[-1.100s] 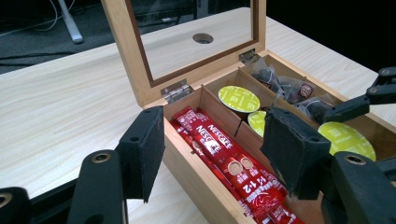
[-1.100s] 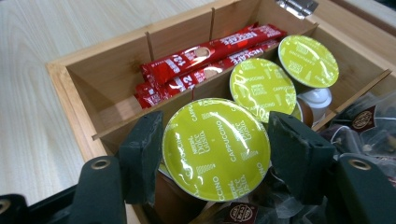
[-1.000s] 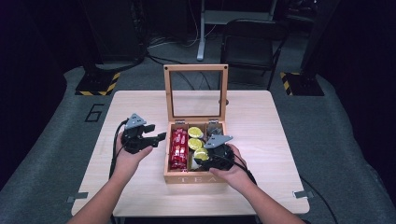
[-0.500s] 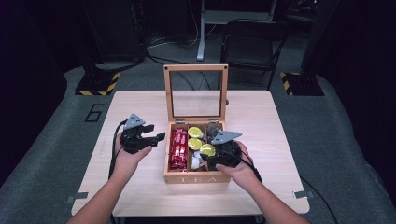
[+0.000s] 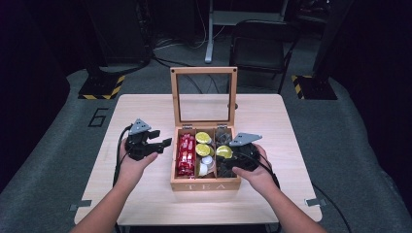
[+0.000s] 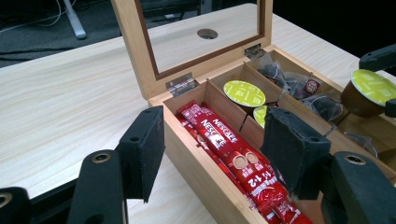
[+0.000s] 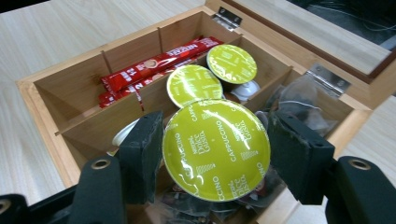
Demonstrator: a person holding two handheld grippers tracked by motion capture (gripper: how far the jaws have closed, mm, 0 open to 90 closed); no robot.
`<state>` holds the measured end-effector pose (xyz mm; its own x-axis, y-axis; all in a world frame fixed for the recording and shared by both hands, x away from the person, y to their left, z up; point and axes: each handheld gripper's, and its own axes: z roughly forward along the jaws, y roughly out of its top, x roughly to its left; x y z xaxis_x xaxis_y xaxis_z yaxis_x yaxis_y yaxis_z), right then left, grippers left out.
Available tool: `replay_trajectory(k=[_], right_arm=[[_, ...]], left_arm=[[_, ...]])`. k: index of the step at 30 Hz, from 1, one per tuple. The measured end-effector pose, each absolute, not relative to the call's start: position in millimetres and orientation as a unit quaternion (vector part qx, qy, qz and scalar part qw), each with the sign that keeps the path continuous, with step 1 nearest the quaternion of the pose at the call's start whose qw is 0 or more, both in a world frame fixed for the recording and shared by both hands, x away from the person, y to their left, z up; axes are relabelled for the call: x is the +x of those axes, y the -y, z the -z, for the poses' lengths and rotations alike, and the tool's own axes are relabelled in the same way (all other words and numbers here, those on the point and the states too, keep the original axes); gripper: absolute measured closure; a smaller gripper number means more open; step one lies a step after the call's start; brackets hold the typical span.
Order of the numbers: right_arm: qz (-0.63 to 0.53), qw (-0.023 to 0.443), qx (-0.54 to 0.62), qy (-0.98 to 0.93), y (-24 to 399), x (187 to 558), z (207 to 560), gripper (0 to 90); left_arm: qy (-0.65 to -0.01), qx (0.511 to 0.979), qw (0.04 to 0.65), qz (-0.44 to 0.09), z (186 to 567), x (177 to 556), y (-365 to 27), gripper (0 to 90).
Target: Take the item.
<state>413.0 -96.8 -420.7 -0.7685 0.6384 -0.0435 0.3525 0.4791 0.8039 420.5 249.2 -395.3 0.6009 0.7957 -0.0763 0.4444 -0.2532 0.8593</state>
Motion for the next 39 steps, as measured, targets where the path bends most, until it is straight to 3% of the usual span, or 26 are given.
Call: replay_trajectory(k=[39], right_arm=[[-0.415,0.212,0.393,-0.793,177,427,426,36.9]], left_arm=[[-0.403,0.768,0.459,-0.193,393,420,-250,39.0]])
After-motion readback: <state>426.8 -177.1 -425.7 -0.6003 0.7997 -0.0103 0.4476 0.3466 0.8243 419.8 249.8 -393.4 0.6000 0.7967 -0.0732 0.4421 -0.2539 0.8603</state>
